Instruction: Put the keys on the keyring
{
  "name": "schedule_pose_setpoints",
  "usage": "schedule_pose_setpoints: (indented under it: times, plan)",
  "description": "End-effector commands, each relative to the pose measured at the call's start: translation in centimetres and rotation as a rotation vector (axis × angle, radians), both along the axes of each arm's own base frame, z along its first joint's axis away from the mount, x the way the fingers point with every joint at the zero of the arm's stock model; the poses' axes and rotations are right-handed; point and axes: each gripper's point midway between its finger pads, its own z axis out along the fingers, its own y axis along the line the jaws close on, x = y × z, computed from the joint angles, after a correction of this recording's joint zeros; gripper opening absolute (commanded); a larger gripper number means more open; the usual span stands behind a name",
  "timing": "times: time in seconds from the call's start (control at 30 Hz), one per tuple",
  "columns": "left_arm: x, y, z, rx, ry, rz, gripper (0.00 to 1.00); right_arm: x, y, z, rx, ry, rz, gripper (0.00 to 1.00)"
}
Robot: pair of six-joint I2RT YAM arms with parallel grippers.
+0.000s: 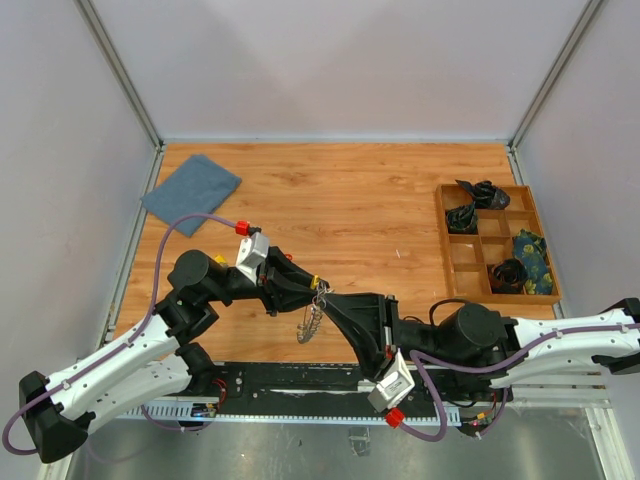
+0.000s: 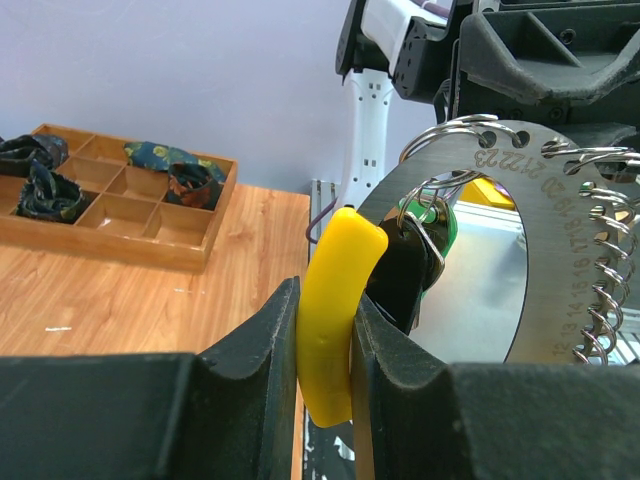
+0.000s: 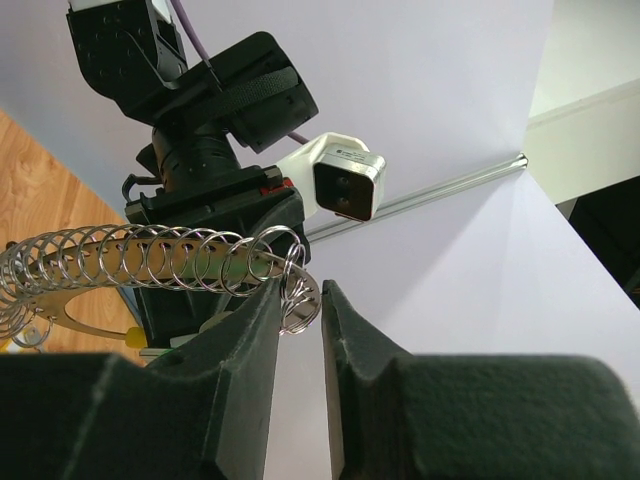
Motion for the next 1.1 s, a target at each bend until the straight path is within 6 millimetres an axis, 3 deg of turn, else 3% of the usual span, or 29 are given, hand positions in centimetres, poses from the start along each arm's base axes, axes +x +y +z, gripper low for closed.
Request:
schedule_pose_setpoints:
  times: [0.0,0.3,0.7,1.07]
  plan:
    - [-0.03,0.21,0.60,-0.028,-0.024,0.007,0.01,-0.54,-0.50,2.34,0.071,0.024,0.029,0.24]
    - [0.07,0.15,0.56,-0.026,-0.027,0.010,0.00,-0.47,-0.65,2.39,0.071,0.027,0.025,0.17]
    - [0.06,0.02,0.52,-0.024,-0.025,0.002,0.00,-0.17,-0.36,1.78,0.043,0.036,0.007,0.18]
    - [0.07,0.08,0.54,-0.023,-0.023,0.005,0.00,-0.06,-0.48,1.79,0.038,0.053,0.004,0.12]
